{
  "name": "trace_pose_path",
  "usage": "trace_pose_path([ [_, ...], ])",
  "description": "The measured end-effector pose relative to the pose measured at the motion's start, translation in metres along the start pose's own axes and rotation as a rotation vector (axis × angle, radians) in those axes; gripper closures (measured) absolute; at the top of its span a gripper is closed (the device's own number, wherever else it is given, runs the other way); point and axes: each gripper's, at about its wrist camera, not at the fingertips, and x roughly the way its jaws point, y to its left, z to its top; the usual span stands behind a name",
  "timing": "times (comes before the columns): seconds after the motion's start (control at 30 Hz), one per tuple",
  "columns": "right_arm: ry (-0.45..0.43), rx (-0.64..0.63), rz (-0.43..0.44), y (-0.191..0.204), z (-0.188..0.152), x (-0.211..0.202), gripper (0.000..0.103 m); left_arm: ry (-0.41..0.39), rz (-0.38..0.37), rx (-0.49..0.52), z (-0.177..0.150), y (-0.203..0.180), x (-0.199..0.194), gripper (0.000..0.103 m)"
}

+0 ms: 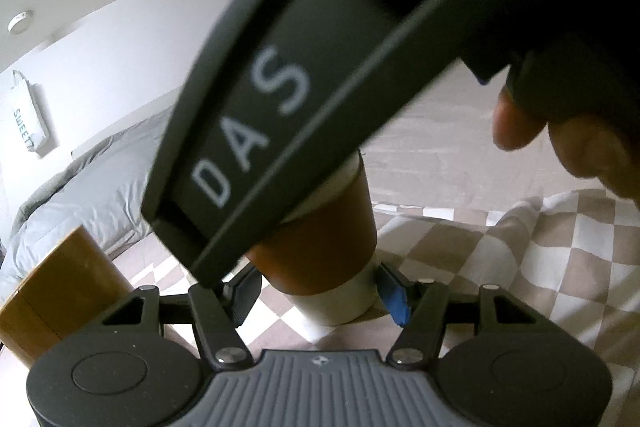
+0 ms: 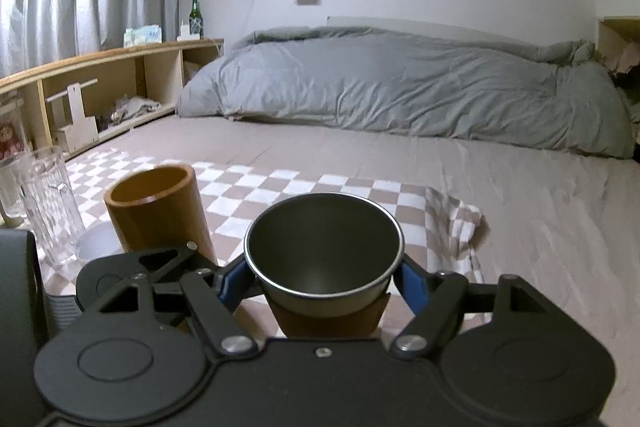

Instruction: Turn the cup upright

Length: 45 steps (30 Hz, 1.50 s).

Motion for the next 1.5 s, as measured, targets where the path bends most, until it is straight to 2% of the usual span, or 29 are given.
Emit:
trace_pose_path([
  [0.1,0.006,0.001,0.006,-0.001,0.001,-0.001,0.027,0.009,0.000,0.005,0.000,-0.002,-0.002,0.037],
  [0.17,0.005,-0.011,0.009,0.000,0.001,-0.001,0.027,0.012,-0.022,0.001,0.002,-0.004,0.004,0.027],
  [0.3,0.008,-0.014,0.008,0.000,0.002,-0.002,0.027,-0.020,-0.031,0.023,0.001,-0.010,-0.007,0.017],
  [0.47,0.018,0.039,0.002,-0.005,0.004,-0.003,0.026,-0.061,-0.027,0.039,0.003,-0.013,-0.019,0.014],
  [0.6,-0.002,0.065,-0.001,-0.006,0.006,-0.010,0.018,-0.066,-0.019,0.019,0.005,-0.010,-0.027,0.014],
  [0.67,-0.012,0.092,-0.007,-0.006,0.008,-0.017,0.016,-0.063,-0.019,-0.005,0.007,-0.008,-0.030,0.014],
  [0.73,-0.018,0.116,-0.024,-0.007,0.010,-0.024,0.010,-0.058,-0.020,-0.038,0.011,-0.002,-0.035,0.013],
  [0.87,-0.034,0.153,-0.056,-0.004,0.017,-0.044,0.008,-0.040,-0.013,-0.107,0.018,0.007,-0.046,0.008],
  [1.0,-0.027,0.184,-0.092,0.003,0.026,-0.062,0.000,-0.023,-0.010,-0.169,0.024,0.021,-0.062,0.004],
  [1.1,-0.021,0.201,-0.107,0.010,0.032,-0.074,0.000,-0.014,-0.016,-0.216,0.029,0.033,-0.078,0.000],
  [1.3,-0.036,0.180,-0.173,0.030,0.042,-0.105,0.000,0.007,0.002,-0.297,0.032,0.060,-0.113,0.000],
  [1.5,-0.031,0.198,-0.197,0.049,0.048,-0.135,0.000,0.037,0.007,-0.379,0.028,0.093,-0.156,0.000],
])
